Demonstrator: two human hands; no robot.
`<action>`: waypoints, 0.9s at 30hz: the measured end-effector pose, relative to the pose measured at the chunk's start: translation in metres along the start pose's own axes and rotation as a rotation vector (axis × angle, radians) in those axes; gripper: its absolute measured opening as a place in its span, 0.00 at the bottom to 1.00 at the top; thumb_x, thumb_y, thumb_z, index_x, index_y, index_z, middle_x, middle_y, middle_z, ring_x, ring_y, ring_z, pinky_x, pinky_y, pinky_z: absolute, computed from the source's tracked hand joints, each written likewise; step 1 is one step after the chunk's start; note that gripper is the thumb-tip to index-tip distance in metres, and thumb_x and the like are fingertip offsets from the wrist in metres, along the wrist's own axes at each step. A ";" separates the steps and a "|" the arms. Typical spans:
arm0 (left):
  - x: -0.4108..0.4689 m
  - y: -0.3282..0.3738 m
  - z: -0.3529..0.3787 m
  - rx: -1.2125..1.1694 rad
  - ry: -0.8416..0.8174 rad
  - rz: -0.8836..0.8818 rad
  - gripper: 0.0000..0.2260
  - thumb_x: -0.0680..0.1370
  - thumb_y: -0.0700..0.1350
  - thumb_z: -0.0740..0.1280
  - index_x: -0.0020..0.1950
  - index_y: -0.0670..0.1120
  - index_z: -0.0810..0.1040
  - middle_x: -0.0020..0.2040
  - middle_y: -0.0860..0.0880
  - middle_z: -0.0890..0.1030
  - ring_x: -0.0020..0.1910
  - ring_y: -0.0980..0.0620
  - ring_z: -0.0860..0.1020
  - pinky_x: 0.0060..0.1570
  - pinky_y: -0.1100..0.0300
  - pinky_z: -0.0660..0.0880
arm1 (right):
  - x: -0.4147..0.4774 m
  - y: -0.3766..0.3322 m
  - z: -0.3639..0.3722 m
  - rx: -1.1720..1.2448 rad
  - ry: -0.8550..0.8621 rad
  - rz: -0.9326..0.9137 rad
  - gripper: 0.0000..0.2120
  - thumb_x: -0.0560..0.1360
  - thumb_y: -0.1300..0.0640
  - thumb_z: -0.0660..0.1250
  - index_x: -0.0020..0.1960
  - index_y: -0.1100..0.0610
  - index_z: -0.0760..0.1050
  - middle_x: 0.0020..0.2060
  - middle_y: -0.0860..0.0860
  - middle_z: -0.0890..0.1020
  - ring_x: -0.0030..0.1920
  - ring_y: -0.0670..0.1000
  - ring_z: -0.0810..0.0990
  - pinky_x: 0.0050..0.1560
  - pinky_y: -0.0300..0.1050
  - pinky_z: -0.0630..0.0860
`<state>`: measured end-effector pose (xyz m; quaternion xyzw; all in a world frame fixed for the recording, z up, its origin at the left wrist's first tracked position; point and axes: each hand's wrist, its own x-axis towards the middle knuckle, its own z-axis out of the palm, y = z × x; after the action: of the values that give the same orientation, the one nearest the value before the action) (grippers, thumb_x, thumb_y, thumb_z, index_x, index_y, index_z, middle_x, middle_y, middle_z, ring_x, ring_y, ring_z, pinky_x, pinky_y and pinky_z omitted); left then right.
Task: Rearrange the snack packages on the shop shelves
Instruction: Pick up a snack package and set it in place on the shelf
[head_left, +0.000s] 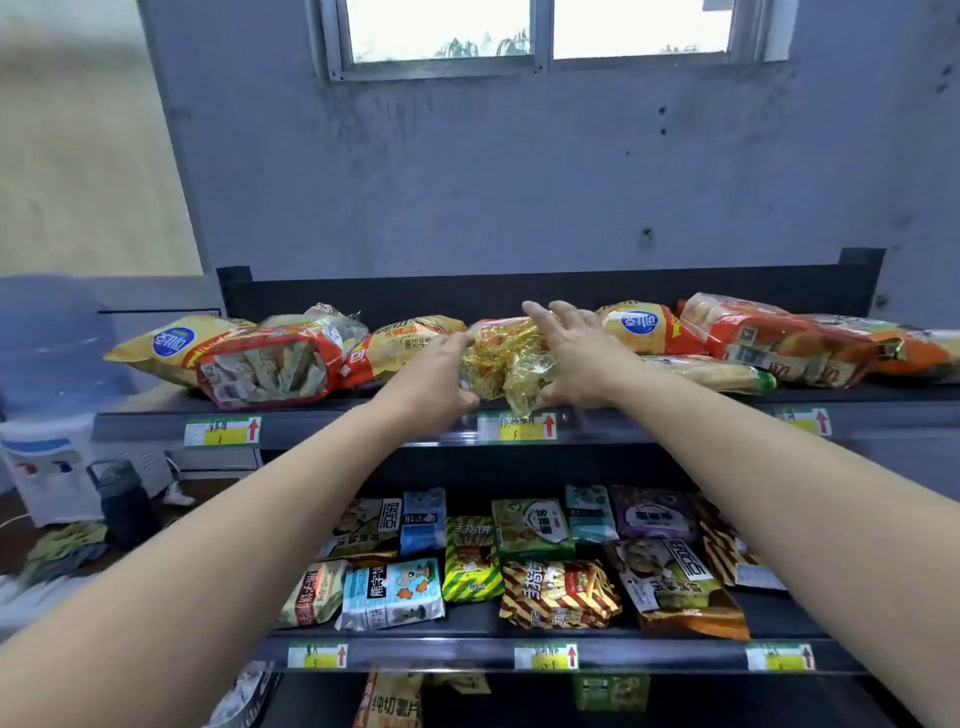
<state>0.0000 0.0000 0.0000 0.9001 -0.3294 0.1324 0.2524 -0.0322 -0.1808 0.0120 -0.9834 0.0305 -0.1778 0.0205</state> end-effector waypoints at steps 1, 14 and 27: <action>0.002 0.001 0.001 0.001 -0.015 -0.007 0.32 0.75 0.41 0.68 0.75 0.47 0.57 0.73 0.46 0.63 0.68 0.48 0.68 0.63 0.59 0.66 | 0.003 -0.002 0.001 -0.027 -0.025 0.003 0.53 0.68 0.48 0.75 0.77 0.46 0.39 0.77 0.53 0.47 0.76 0.59 0.47 0.72 0.58 0.58; 0.027 -0.012 0.006 -0.161 0.108 0.001 0.28 0.75 0.38 0.67 0.73 0.46 0.62 0.68 0.46 0.68 0.64 0.49 0.71 0.66 0.54 0.69 | 0.053 0.002 0.003 -0.157 0.166 0.017 0.18 0.75 0.68 0.57 0.62 0.54 0.70 0.56 0.56 0.69 0.58 0.62 0.67 0.43 0.51 0.70; 0.054 -0.014 0.007 -0.256 0.167 -0.104 0.42 0.72 0.42 0.73 0.76 0.50 0.48 0.74 0.44 0.60 0.68 0.45 0.67 0.67 0.46 0.67 | 0.068 0.020 -0.051 0.122 0.731 0.077 0.08 0.77 0.65 0.58 0.51 0.60 0.76 0.50 0.55 0.74 0.51 0.59 0.72 0.43 0.48 0.69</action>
<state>0.0506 -0.0229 0.0111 0.8623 -0.2742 0.1504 0.3982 0.0123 -0.2068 0.0819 -0.8500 0.0621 -0.5180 0.0737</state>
